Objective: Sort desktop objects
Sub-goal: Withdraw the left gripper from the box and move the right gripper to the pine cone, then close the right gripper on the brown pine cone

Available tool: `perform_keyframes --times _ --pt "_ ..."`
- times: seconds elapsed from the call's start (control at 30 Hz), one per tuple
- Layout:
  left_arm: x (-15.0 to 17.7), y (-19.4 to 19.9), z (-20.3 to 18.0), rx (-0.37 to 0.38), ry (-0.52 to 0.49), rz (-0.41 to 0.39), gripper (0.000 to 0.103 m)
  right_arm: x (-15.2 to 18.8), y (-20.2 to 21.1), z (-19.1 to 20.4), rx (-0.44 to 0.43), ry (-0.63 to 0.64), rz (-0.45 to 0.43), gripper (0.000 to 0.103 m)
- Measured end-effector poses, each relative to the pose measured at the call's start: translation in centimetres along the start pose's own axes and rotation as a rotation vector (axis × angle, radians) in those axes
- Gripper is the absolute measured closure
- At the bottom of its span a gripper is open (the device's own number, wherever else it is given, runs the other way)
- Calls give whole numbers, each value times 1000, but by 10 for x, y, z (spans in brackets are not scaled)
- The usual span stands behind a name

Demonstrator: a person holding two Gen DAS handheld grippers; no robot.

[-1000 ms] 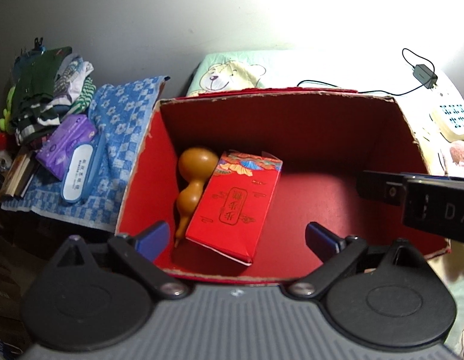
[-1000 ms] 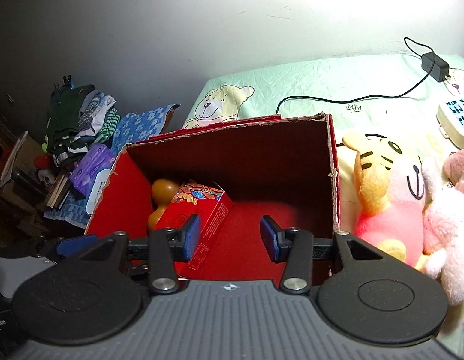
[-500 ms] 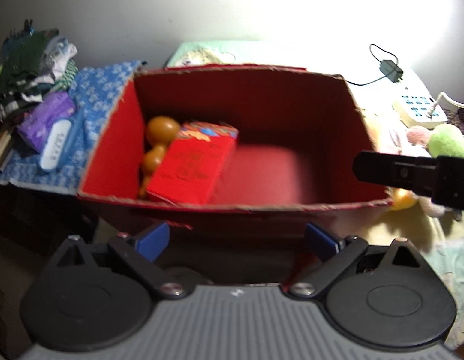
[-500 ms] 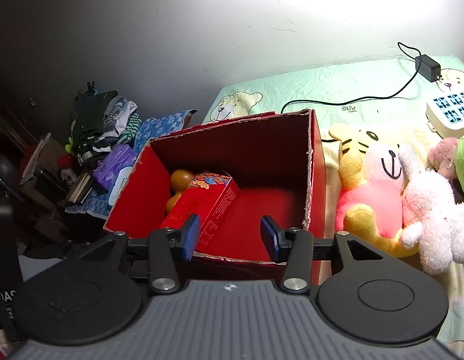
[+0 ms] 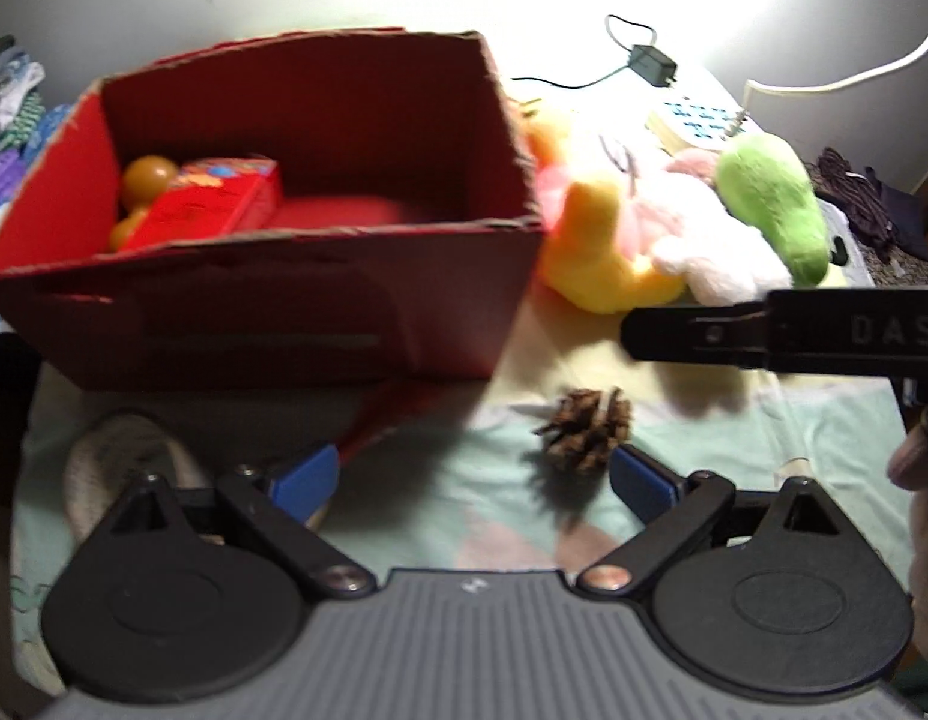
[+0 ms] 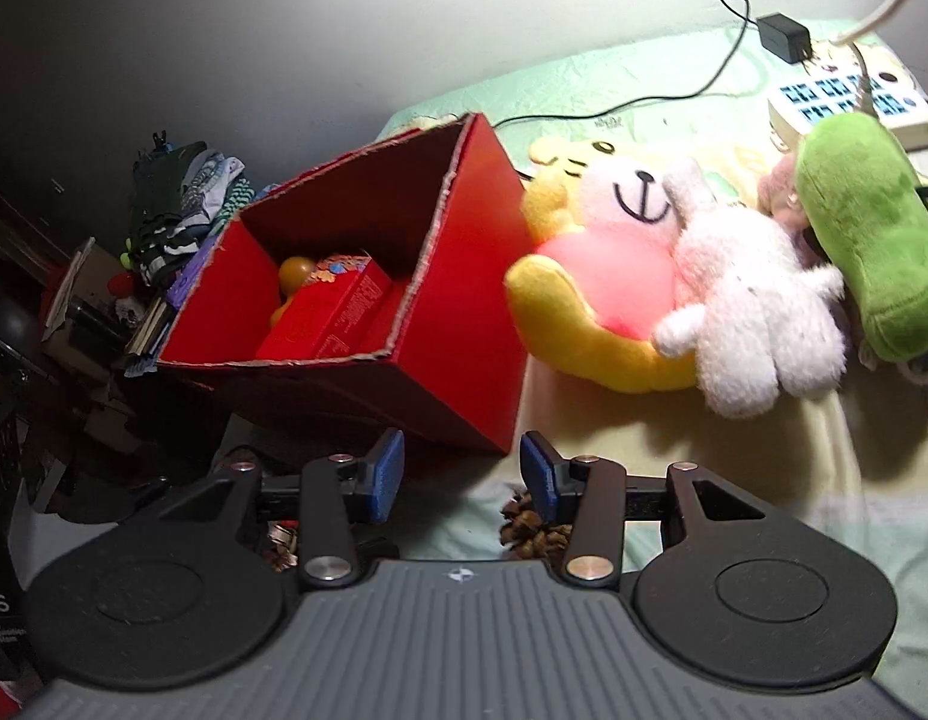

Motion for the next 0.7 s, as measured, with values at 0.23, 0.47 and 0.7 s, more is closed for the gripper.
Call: perform_keyframes --times 0.23,0.47,0.7 --pt "5 -34 -18 -35 -6 8 5 16 -6 -36 -7 -114 48 57" --pt "8 -52 -28 -35 1 39 5 18 -17 -44 -26 -145 95 57" --pt "8 -63 -23 -40 27 68 7 16 -27 -49 -39 -158 132 57"
Point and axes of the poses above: each gripper's, at about its wrist camera, not at the fingertips, and y roughly against the way its jaws point, z to its left, x to its underside, the point moved 10 cm from there along -y, roughly the way its jaws point, and after that the axes turned 3 degrees about -y, right-handed, at the moved point
